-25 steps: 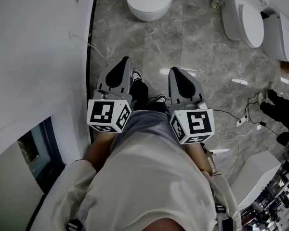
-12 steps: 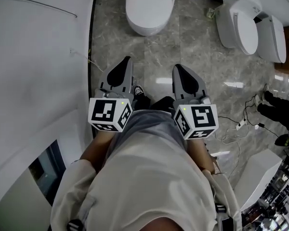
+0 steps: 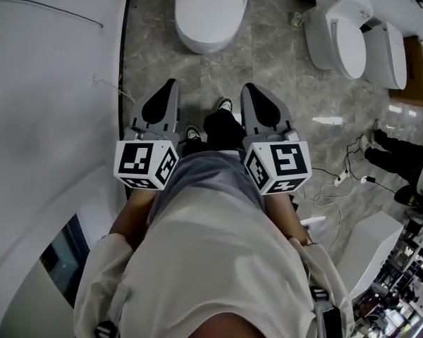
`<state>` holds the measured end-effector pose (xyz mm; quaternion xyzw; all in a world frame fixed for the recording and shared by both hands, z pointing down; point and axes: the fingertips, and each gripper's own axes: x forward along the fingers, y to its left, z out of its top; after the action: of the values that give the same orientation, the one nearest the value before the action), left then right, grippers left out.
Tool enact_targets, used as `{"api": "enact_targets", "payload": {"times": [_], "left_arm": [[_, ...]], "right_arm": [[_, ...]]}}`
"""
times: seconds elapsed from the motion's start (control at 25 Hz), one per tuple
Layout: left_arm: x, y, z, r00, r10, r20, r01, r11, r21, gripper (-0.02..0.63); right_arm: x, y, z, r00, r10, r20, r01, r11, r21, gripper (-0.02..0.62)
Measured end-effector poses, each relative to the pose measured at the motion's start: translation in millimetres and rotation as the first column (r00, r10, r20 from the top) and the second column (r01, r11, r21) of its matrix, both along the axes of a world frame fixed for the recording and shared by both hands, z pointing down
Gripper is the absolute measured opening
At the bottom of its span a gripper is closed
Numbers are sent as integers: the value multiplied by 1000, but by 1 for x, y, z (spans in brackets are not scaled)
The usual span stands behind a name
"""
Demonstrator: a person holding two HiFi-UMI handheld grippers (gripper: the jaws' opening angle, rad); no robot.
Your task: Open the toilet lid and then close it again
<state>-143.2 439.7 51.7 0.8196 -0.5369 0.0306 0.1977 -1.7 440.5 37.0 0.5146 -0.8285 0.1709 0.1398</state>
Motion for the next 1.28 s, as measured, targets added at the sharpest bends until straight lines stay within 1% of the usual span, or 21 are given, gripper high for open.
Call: {"api": "enact_targets", "payload": {"times": [0.12, 0.28, 0.44, 0.72, 0.88, 1.16, 1.28], "left_arm": [[-4, -5, 5, 1000, -2, 4, 2, 1000, -14, 6], [8, -18, 11, 1000, 4, 2, -4, 1000, -21, 6], [12, -45, 17, 1000, 3, 9, -3, 999, -34, 6], [21, -117, 21, 999, 11, 37, -9, 997, -74, 6], [38, -163, 23, 1000, 14, 8, -13, 995, -99, 6], [64, -244, 47, 1000, 4, 2, -4, 987, -161, 6], [70, -272, 57, 1000, 2, 19, 1, 984, -180, 6]], "right_arm": [[-6, -8, 3, 1000, -7, 18, 7, 1000, -7, 11], [7, -18, 6, 1000, -4, 18, 4, 1000, -5, 11], [17, -46, 15, 999, 15, 33, -14, 1000, -11, 11], [35, -122, 21, 999, 12, 52, -11, 999, -36, 11], [52, -171, 27, 999, -2, 54, 5, 998, -55, 11], [75, -251, 59, 996, -37, 82, 47, 992, -120, 11], [79, -278, 74, 993, -55, 103, 69, 987, -144, 11]]}}
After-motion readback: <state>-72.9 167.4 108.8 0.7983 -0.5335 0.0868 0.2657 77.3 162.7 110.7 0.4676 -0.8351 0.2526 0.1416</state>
